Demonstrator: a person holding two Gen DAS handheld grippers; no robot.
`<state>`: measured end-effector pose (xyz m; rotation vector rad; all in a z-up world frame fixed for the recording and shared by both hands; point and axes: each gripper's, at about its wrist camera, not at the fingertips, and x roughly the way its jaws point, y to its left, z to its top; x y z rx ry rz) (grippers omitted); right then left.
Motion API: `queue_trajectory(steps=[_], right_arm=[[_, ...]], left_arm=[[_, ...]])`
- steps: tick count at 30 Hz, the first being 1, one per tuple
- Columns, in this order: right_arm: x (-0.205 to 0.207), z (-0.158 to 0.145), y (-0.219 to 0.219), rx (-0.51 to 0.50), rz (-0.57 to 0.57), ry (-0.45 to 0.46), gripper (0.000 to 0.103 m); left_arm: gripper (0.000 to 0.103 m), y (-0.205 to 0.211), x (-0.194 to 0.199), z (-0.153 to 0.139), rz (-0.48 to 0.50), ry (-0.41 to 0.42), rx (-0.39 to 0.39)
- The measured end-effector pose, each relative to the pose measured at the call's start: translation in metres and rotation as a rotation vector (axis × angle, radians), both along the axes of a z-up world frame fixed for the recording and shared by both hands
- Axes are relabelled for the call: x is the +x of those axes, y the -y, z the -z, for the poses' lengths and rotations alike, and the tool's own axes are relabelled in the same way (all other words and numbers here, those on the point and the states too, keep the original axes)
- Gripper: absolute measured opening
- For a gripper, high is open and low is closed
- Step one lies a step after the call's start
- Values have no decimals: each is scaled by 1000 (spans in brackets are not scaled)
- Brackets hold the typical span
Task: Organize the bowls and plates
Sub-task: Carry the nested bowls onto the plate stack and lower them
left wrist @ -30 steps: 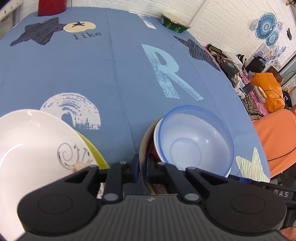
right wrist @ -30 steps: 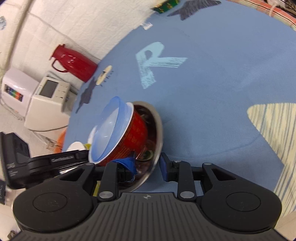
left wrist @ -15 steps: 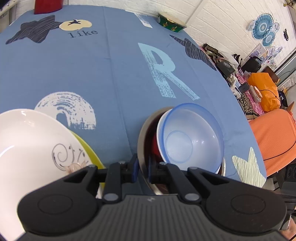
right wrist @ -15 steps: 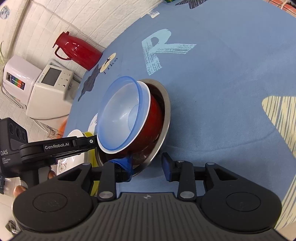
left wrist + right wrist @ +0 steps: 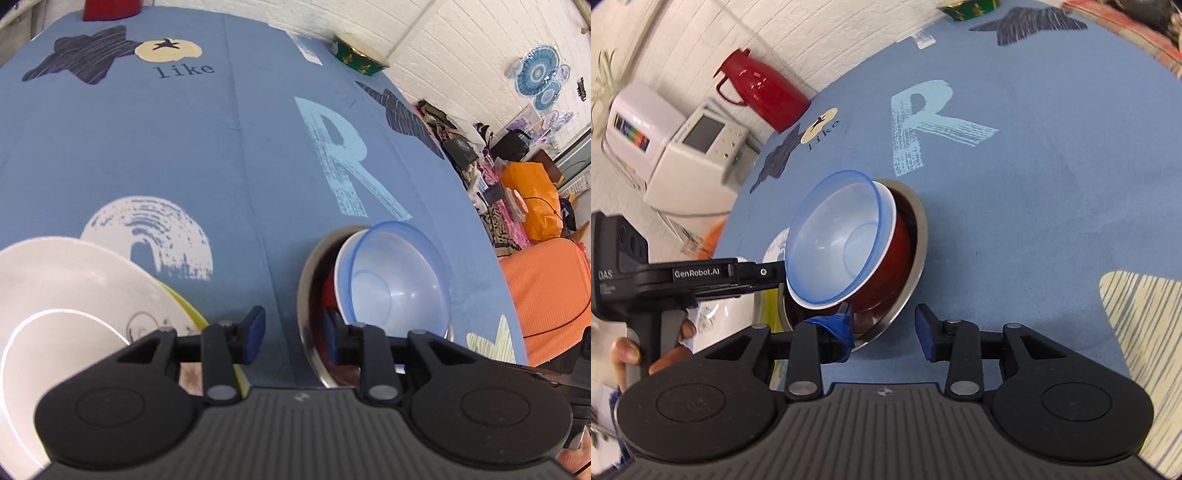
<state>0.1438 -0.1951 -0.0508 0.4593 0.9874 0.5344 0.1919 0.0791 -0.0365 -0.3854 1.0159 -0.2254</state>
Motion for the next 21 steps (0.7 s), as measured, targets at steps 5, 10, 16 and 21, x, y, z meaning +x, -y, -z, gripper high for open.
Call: queue_trajectory(steps=[5,10,16,21], right_arm=[[-2,2,8,71,19,-18,23],[-9,-7,22,40,139,-3,25],[6,-10,22,2,152,7,26],[18,0,14,-48,131,-16,27]], left_arm=[[26,2,8,6,9,-10,23],[27,-3,16,6,-15,-24,-3],[27,4,24,3,1,-21,34],[27,4,23,3,4,-19,41]])
